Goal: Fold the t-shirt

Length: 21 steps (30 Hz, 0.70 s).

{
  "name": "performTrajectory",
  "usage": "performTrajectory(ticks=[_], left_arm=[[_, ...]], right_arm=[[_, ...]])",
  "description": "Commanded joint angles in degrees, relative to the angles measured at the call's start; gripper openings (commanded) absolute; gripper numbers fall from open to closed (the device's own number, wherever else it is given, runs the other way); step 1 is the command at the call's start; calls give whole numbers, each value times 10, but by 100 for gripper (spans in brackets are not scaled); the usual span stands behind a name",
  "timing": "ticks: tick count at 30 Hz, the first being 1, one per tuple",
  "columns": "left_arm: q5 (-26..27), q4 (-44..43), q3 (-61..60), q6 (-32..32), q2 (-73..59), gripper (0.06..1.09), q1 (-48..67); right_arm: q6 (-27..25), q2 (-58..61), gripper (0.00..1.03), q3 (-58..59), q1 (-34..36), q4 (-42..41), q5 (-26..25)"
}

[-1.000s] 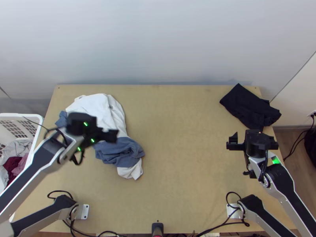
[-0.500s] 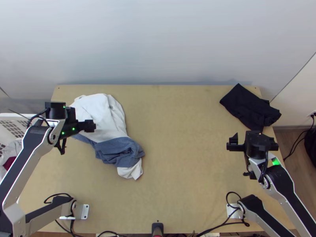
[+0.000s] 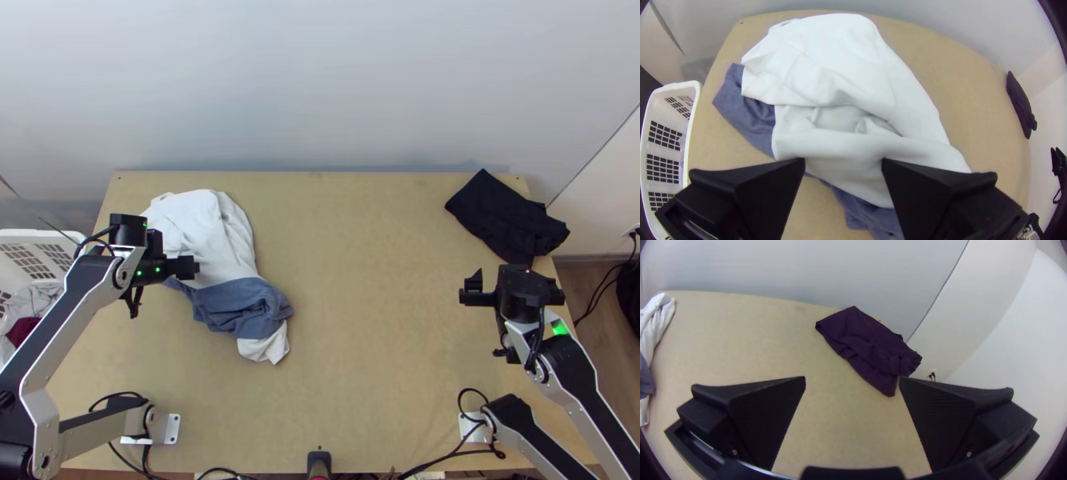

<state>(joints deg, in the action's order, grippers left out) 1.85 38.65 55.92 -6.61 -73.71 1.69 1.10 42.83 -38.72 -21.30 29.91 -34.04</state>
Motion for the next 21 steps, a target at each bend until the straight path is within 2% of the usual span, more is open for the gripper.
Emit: performTrajectory(ticks=[1,3,6,7,14,21], left_arm=[[-2,-75,-20,-15,-20,57,-3],[-2,-108,-34,-21,-20,36,-3],[-2,-126,-41,-27,-24,14,2],[-2,-127,-41,-31,-24,10,2],[-2,-107,9,-46,-8,10,-3],[-2,-31,194,-84,1,10,7]], right_arm=[[0,0,98,-1,-1,1,0],[0,-1,98,0,0,2,0],[0,-3,98,1,1,3,0],[0,-3,98,2,2,4,0],[1,-8,98,8,4,6,0],[4,-8,98,8,4,6,1]])
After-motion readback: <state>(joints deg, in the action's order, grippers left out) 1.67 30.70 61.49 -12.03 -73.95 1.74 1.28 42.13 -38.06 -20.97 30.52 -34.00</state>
